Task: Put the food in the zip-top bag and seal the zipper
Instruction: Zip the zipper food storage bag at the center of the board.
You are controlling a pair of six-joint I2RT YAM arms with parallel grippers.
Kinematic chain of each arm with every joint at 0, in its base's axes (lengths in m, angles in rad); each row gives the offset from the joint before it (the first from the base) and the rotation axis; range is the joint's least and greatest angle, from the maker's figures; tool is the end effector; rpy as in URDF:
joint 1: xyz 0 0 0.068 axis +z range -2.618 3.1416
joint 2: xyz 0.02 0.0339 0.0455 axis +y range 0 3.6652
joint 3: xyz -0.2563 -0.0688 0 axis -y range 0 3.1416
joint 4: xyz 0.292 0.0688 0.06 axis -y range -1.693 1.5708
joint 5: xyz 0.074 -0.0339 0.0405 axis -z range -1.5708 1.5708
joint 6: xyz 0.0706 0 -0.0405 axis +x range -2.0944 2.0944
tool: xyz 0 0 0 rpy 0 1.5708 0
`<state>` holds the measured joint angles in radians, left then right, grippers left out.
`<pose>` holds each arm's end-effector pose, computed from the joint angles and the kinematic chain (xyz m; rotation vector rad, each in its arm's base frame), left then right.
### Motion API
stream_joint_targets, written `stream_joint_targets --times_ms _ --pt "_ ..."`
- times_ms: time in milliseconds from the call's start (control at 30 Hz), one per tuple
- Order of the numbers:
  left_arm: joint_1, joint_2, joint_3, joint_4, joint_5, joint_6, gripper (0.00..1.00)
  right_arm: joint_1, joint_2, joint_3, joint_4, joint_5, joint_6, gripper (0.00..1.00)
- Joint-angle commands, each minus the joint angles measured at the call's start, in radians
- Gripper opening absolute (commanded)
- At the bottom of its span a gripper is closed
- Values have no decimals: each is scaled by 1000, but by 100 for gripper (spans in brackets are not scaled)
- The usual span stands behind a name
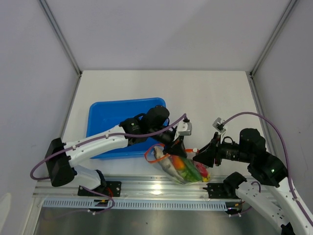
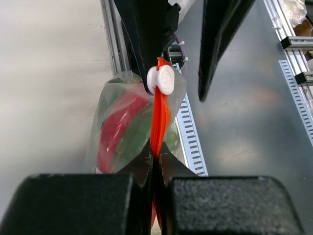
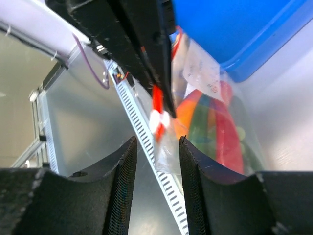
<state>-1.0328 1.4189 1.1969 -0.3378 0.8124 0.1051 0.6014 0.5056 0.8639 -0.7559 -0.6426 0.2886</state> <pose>0.1523 -0.3553 0.2960 1.6236 1.5685 -1.3886 0.1150 0.1302 0.3457 -0.7621 1.9412 1.1943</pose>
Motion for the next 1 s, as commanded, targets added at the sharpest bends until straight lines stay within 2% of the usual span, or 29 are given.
stream_joint_targets --times_ms 0,167,400,533,733,833,867,967 --pt "5 -96 -43 91 -27 -65 1 5 -42 -20 72 64 50 43" --pt "5 -178 -98 138 -56 -108 1 5 -90 -123 196 35 145 41" --pt "5 -176 -96 163 -52 -160 1 6 -81 -210 414 -66 214 34" --pt "4 -160 -88 169 -32 -173 0 6 -68 -215 451 -89 213 29" --pt "4 -166 -95 171 -32 -174 1 6 -52 -209 475 -123 205 27" --pt "4 -169 -99 168 -36 -174 1 5 -33 -223 490 -138 211 18" --pt "4 -172 -97 166 -35 -176 0 6 -30 -224 503 -143 215 8" --pt "4 -173 -97 154 -30 -168 6 6 -27 -230 518 -125 230 0"
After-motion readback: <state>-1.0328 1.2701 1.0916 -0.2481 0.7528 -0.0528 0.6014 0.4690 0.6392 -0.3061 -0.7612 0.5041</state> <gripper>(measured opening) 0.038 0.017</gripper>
